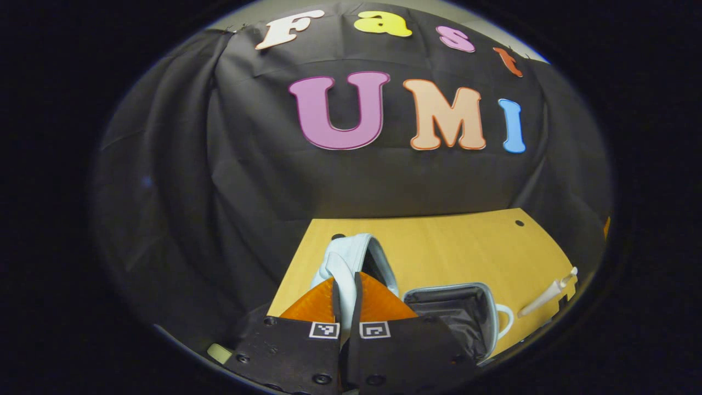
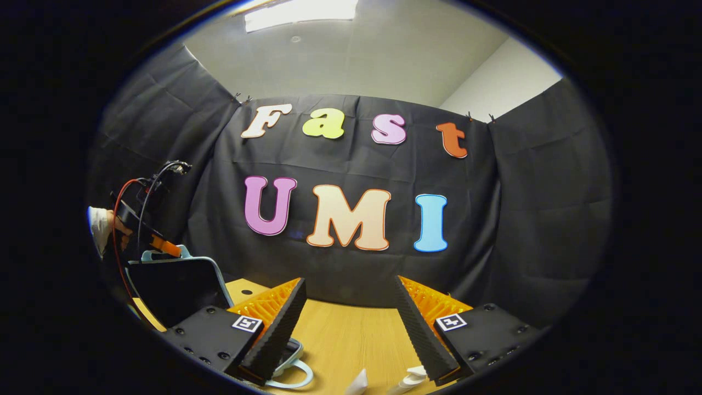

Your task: First open the suitcase, pack the skin care products into it, and then close the suitcase.

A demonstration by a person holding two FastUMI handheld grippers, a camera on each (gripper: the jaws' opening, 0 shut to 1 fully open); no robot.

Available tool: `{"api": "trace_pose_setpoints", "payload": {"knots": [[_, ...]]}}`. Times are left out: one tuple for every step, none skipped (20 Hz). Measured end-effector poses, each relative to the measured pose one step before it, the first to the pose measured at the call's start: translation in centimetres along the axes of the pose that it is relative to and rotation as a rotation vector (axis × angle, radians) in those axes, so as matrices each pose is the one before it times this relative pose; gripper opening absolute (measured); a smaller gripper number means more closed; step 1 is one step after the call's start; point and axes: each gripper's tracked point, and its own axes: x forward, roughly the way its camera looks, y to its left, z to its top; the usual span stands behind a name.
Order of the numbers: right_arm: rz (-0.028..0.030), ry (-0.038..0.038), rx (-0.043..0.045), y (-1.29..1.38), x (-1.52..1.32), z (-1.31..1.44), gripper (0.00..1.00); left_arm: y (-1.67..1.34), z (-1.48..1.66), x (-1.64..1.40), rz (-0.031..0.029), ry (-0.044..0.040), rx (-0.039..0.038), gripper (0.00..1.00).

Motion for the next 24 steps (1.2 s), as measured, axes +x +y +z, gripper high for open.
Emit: {"api": "trace_pose_setpoints", "payload": {"knots": [[-0.00017, 0.00217, -0.00670, 0.593, -0.062, -0.003, 0.99, 1.317, -0.463, 0.366, 0.00983, 0.00647, -0.00062, 0.00], [-0.00072, 0.00344, -0.00579, 0.458, 0.023, -0.097, 1.00, 1.444, -0.449, 0.683, 0.01297, 0.00764, -0.00449, 0.00], [-0.00217, 0.00578, -0.00522, 0.430, -0.059, -0.122, 1.00, 1.394, -0.570, 0.556, 0.01732, 0.01435, -0.00609, 0.00], [-0.00184, 0.00865, -0.00491, 0.381, -0.127, -0.206, 0.99, 1.346, -0.673, 0.686, 0.01822, 0.01065, -0.00551, 0.00], [-0.00241, 0.00771, -0.00512, 0.380, -0.166, -0.183, 1.00, 1.447, -0.220, 0.569, 0.03176, 0.00295, 0.00187, 0.00], [-0.00418, 0.00614, -0.00518, 0.268, -0.049, -0.065, 1.00, 1.244, -0.412, 0.695, 0.00773, 0.00073, -0.00543, 0.00], [-0.00425, 0.00686, -0.00373, 0.205, -0.114, -0.121, 1.00, 0.711, -0.934, 0.566, -0.00605, 0.02639, -0.02903, 0.00], [-0.00373, 0.00706, -0.00220, 0.228, -0.051, -0.163, 0.98, 0.521, -1.145, 0.721, -0.00088, 0.02260, -0.02616, 0.00], [-0.00245, 0.00459, -0.00086, 0.284, 0.031, -0.076, 0.98, 0.961, -1.156, 0.704, 0.01578, 0.02664, -0.00615, 0.00], [-0.00038, 0.00645, -0.00126, 0.303, -0.018, -0.134, 1.00, 0.882, -1.036, 0.822, 0.00655, 0.02337, -0.01246, 0.00], [0.00080, 0.00667, -0.00380, 0.263, -0.007, -0.130, 1.00, 0.450, -0.970, 0.738, 0.00234, 0.01936, -0.01702, 0.00], [0.00203, 0.00461, -0.00628, 0.251, -0.069, -0.156, 1.00, 0.333, -0.932, 0.588, 0.00620, 0.02151, -0.01194, 0.00], [0.00212, 0.00438, -0.00739, 0.247, 0.041, -0.075, 1.00, 0.300, -0.642, 0.546, 0.00132, 0.01658, -0.00979, 0.00], [0.00210, 0.00429, -0.00585, 0.265, 0.034, -0.033, 0.98, 0.218, -0.520, 0.691, 0.00425, 0.01123, -0.00959, 0.00], [0.00158, 0.00362, -0.00339, 0.211, -0.069, -0.117, 0.98, 0.180, -0.496, 0.550, 0.00703, 0.00980, -0.00772, 0.00], [0.00230, 0.00344, -0.00075, 0.159, 0.047, -0.177, 1.00, 0.509, -0.590, 0.668, 0.01668, 0.00825, -0.00192, 0.00], [-0.00058, 0.00347, -0.00014, 0.076, -0.053, -0.091, 1.00, 0.642, -0.826, 0.372, 0.02214, 0.02093, 0.00222, 0.05], [-0.00155, 0.00259, -0.00017, -0.059, -0.026, -0.144, 1.00, 1.598, 0.155, -0.064, 0.05624, -0.01171, 0.01749, 0.06], [-0.00218, 0.00093, 0.00018, -0.161, -0.024, 0.003, 1.00, 0.864, 0.714, 0.181, 0.02652, -0.04055, 0.02364, 0.19], [-0.00457, 0.00007, 0.00053, -0.225, -0.056, -0.056, 1.00, 0.570, 1.171, 0.027, 0.03373, -0.04249, 0.00820, 0.46], [-0.00524, 0.00168, 0.00047, -0.291, -0.095, -0.064, 1.00, 0.385, 1.044, -1.044, 0.02662, -0.04692, -0.00180, 0.73], [-0.00417, -0.00004, 0.00238, -0.296, 0.062, -0.023, 1.00, -0.490, 1.453, -0.374, 0.00972, -0.04550, -0.00273, 1.00], [-0.00499, -0.00159, 0.00324, -0.358, -0.029, -0.003, 1.00, -0.576, 1.379, -0.813, -0.00007, -0.05245, -0.00434, 0.94], [-0.00521, -0.00296, 0.00375, -0.428, -0.106, 0.000, 1.00, -0.517, 1.453, -0.662, -0.00094, -0.05364, -0.00582, 0.94]]}}
